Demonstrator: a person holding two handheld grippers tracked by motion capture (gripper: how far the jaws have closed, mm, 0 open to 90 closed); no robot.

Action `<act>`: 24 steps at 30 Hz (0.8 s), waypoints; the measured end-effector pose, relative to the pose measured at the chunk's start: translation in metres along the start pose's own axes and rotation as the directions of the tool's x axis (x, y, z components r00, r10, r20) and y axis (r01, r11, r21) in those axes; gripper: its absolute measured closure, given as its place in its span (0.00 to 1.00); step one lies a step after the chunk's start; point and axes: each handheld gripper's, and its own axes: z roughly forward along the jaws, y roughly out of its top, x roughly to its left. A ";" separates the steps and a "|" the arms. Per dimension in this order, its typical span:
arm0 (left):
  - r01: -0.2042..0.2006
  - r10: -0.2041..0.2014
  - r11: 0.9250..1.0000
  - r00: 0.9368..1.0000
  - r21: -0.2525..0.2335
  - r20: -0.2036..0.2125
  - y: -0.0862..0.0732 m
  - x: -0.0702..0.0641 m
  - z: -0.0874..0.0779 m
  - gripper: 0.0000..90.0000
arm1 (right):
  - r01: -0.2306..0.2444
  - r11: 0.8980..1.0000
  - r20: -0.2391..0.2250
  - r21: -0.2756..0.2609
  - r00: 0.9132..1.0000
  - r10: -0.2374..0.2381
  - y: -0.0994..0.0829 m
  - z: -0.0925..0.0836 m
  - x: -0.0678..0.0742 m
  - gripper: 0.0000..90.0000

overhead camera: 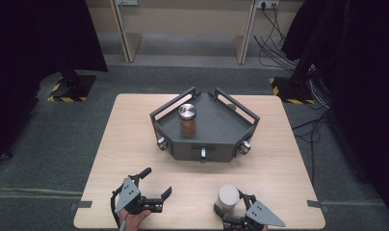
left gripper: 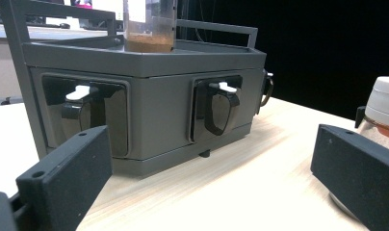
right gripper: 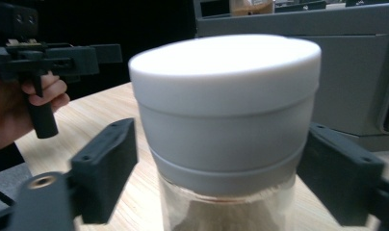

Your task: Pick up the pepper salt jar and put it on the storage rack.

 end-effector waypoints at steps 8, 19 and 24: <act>0.001 -0.001 1.000 1.000 0.003 0.002 0.000 0.000 0.000 0.00 | 0.013 1.000 0.006 0.006 1.000 -0.013 0.000 0.001 -0.001 0.37; 0.001 -0.001 1.000 1.000 0.005 0.002 0.000 0.000 0.000 0.00 | 0.042 0.999 0.043 0.016 0.998 -0.042 0.004 -0.001 0.007 0.40; 0.000 0.000 1.000 1.000 0.008 0.003 0.000 0.001 0.001 0.00 | 0.048 0.999 0.071 0.014 0.996 -0.048 0.008 -0.004 0.011 0.40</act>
